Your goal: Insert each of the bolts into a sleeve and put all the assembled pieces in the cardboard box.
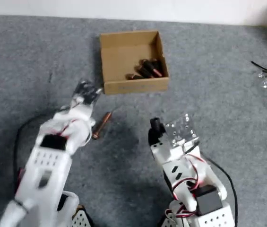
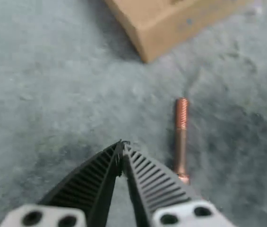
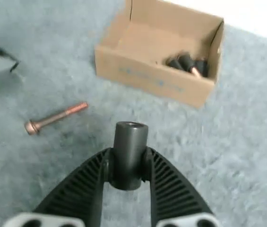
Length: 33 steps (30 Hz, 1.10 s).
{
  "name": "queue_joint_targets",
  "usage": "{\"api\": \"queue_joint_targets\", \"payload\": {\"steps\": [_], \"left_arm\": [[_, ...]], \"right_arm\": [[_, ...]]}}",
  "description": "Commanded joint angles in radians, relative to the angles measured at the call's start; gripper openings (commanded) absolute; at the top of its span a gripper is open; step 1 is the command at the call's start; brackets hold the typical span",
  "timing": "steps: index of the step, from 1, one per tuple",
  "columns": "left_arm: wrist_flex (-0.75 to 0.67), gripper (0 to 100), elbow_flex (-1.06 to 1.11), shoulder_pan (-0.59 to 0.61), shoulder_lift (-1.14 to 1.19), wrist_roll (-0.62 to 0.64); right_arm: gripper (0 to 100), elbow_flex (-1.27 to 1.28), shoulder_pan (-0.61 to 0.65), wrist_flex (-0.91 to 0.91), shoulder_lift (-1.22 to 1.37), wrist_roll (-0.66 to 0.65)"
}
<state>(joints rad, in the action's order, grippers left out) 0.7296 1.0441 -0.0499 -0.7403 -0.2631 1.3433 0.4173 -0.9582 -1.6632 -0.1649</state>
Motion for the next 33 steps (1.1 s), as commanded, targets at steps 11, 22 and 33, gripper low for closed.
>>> {"api": "queue_joint_targets", "payload": {"steps": [11,22,33], "left_arm": [[0.278,12,-0.433,-0.131,0.487,-0.008],[0.203,12,-0.435,-0.09,0.647,-0.006],[0.224,12,-0.564,-0.064,0.852,-0.006]], "right_arm": [[0.3,0.159,-0.047,0.093,-0.173,-0.012],[0.3,0.162,-0.047,0.093,-0.173,-0.012],[0.3,0.163,-0.048,0.091,-0.173,-0.012]]}}
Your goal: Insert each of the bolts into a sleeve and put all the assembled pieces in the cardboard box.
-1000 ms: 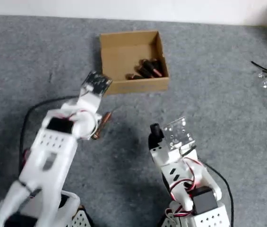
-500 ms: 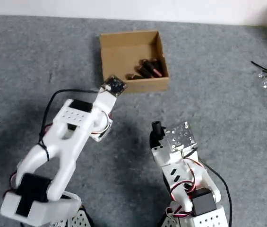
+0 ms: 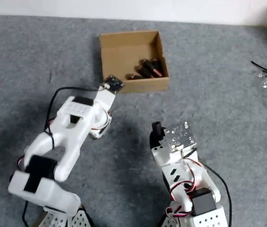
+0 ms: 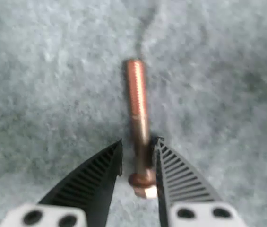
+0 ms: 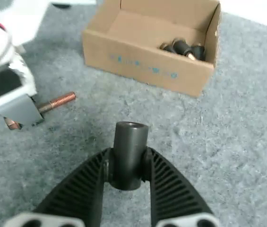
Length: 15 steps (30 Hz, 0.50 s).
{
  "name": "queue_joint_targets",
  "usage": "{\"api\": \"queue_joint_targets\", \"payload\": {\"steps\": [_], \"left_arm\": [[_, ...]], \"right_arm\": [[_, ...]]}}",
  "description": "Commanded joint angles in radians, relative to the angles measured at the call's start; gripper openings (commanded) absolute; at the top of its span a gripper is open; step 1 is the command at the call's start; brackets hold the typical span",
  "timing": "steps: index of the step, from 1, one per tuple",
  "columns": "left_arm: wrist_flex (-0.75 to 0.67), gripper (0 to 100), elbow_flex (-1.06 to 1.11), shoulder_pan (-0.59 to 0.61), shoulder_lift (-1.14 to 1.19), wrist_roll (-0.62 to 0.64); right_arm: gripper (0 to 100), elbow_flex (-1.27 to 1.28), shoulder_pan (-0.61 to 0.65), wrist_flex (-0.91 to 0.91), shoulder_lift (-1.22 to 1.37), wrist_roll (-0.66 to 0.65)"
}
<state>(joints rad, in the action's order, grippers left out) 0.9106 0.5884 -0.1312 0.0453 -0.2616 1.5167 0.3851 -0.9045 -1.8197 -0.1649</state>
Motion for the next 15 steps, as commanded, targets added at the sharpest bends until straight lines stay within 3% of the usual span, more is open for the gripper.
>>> {"api": "queue_joint_targets", "payload": {"steps": [1,9,12,15], "left_arm": [[0.063,12,-0.128,0.018,0.088,-0.008],[0.095,11,-0.168,0.019,0.131,-0.011],[0.095,0,-0.166,0.019,0.131,-0.06],[0.095,0,-0.165,0.019,0.131,-0.064]], "right_arm": [[0.3,-0.01,-0.016,0.038,-0.016,-0.012],[0.3,-0.008,-0.016,0.038,-0.016,-0.012],[0.3,-0.008,-0.016,0.038,-0.016,-0.012],[0.3,0.013,-0.016,0.044,-0.016,-0.012]]}}
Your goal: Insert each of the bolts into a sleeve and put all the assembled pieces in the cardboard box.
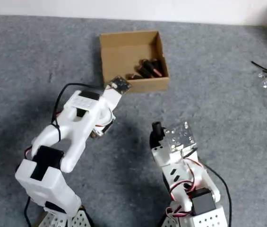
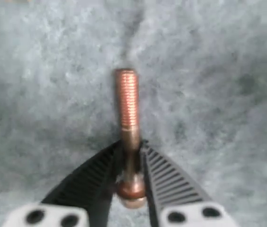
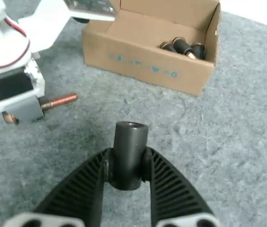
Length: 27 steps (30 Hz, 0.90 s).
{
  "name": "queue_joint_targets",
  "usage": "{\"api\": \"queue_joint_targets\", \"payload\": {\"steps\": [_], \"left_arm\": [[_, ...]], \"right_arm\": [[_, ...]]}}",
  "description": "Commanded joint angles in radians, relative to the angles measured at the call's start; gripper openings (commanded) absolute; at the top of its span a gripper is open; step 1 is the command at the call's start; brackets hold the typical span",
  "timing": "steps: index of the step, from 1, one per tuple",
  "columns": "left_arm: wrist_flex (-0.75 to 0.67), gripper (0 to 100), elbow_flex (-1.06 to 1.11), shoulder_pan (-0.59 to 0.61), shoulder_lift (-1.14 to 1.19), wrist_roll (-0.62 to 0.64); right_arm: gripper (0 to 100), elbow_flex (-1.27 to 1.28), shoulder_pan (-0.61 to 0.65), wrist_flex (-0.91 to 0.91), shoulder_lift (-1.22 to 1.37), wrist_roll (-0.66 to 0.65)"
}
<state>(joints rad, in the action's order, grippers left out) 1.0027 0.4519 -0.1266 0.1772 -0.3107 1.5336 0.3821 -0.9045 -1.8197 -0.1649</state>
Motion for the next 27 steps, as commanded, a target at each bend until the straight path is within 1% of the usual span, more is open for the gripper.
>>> {"api": "queue_joint_targets", "payload": {"steps": [1,3,5,7,9,11,12,16,18,19,20,22,27], "left_arm": [[0.003,1,-0.022,0.015,-0.001,-0.017],[0.003,1,-0.015,0.015,-0.004,-0.029],[0.008,1,-0.007,0.012,-0.033,-0.077],[0.055,1,-0.002,0.005,-0.099,-0.118],[0.12,1,-0.002,0.005,-0.177,-0.218],[0.175,1,-0.002,0.021,-0.243,-0.391],[0.207,1,-0.002,0.038,-0.271,-0.502],[0.371,1,-0.002,0.14,-0.318,-1.014],[0.43,1,-0.008,0.197,-0.315,-1.209],[0.451,1,-0.01,0.222,-0.312,-1.277],[0.465,1,-0.01,0.24,-0.308,-1.327],[0.479,1,-0.008,0.263,-0.294,-1.389],[0.473,1,-0.013,0.271,-0.248,-1.396]], "right_arm": [[0.3,-0.002,-0.013,0.044,-0.016,-0.012],[0.3,0.001,-0.013,0.045,-0.016,-0.012],[0.3,0.002,-0.013,0.045,-0.016,-0.012],[0.3,0.001,-0.013,0.045,-0.016,-0.012],[0.3,0.001,-0.013,0.045,-0.016,-0.012],[0.4,0.002,-0.013,0.045,-0.018,-0.012],[0.4,0.002,-0.013,0.045,-0.018,-0.012],[0.4,0.001,-0.013,0.045,-0.018,-0.012],[0.4,0.001,-0.013,0.045,-0.018,-0.012],[0.4,0.001,-0.013,0.045,-0.018,-0.012],[0.4,0.001,-0.013,0.045,-0.018,-0.012],[0.4,0.002,-0.013,0.045,-0.018,-0.012],[0.4,0.007,-0.013,0.067,-0.018,-0.012]]}}
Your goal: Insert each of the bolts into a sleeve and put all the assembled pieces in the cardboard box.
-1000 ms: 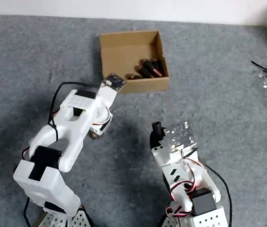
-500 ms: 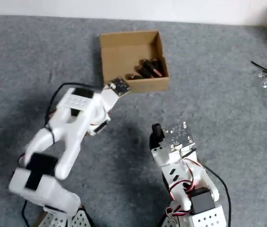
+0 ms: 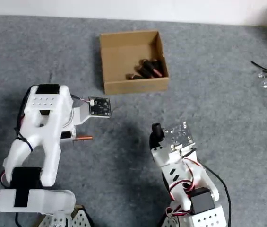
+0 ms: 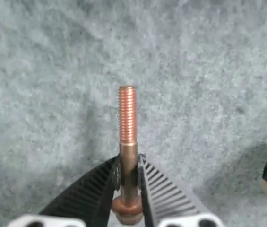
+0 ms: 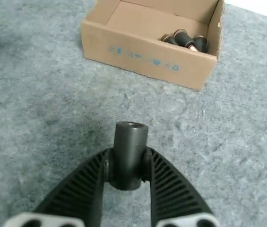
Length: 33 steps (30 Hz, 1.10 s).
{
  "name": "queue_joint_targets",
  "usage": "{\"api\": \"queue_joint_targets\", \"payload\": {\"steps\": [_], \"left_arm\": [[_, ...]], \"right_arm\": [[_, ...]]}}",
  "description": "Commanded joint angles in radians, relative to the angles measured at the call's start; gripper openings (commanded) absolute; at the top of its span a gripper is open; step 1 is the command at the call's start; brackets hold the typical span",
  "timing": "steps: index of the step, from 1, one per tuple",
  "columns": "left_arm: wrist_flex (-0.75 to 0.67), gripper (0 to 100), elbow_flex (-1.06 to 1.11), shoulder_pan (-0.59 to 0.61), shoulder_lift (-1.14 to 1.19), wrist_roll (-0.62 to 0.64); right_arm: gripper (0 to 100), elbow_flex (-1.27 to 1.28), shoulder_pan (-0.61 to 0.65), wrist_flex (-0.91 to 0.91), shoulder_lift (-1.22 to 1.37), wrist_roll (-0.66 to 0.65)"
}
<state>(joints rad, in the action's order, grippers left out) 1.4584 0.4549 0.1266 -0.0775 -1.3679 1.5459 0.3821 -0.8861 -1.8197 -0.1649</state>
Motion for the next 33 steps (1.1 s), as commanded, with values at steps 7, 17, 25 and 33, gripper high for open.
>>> {"api": "queue_joint_targets", "payload": {"steps": [7,17,25,33], "left_arm": [[-0.084,1,-0.108,0.062,0.107,-0.339],[-0.025,1,-0.487,0.082,0.438,-0.195],[0.115,6,-0.627,0.054,0.549,-0.152],[0.109,17,-0.782,0.047,0.567,0.106]], "right_arm": [[0.4,-0.005,-0.013,0.047,-0.018,-0.012],[0.4,-0.005,-0.013,0.047,-0.018,-0.012],[0.4,-0.005,-0.013,0.047,-0.018,-0.012],[0.4,-0.005,-0.013,0.047,-0.018,-0.012]]}}
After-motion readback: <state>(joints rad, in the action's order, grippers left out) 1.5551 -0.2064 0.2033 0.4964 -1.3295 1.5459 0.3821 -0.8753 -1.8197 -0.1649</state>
